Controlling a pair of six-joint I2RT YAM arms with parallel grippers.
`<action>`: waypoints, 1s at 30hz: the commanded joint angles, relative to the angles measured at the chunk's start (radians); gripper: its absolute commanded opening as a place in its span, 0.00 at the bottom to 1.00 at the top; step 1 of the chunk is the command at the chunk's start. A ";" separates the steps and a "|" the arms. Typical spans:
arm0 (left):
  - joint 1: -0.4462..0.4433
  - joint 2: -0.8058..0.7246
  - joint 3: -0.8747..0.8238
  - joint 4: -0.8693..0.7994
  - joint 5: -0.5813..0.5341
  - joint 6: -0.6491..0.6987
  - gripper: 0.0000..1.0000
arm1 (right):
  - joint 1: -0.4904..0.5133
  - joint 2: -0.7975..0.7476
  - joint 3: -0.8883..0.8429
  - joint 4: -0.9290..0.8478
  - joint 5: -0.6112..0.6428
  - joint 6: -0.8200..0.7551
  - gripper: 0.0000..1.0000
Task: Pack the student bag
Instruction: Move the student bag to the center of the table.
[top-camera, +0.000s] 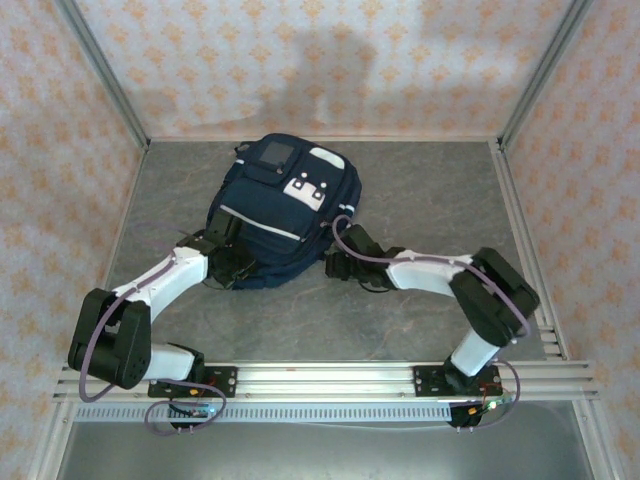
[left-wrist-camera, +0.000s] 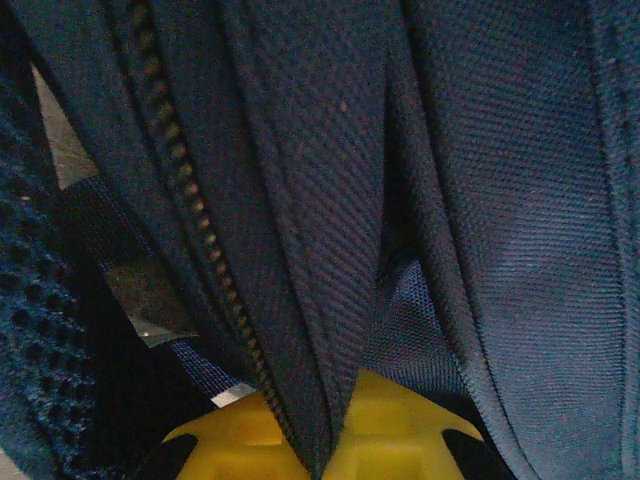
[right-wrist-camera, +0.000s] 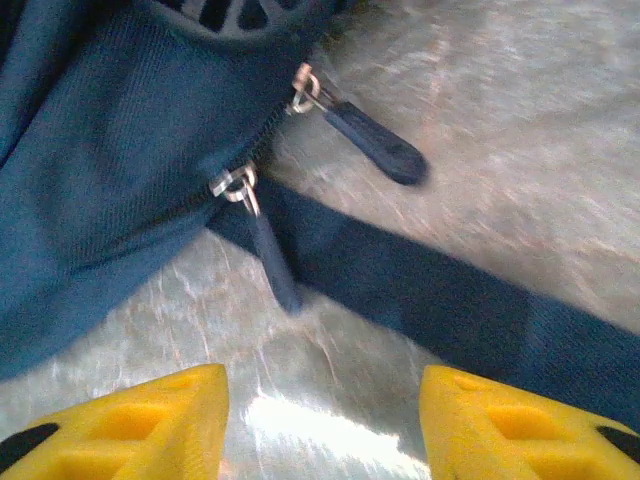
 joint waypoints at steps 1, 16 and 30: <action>-0.063 0.005 -0.012 0.023 0.006 0.018 0.00 | 0.015 -0.168 -0.061 -0.079 0.080 0.004 0.54; -0.635 0.322 0.303 0.021 0.047 0.051 0.00 | -0.029 -0.903 -0.117 -0.459 0.528 -0.025 0.57; -0.670 0.329 0.312 -0.010 0.039 0.065 0.06 | -0.030 -0.957 -0.167 -0.483 0.535 0.002 0.61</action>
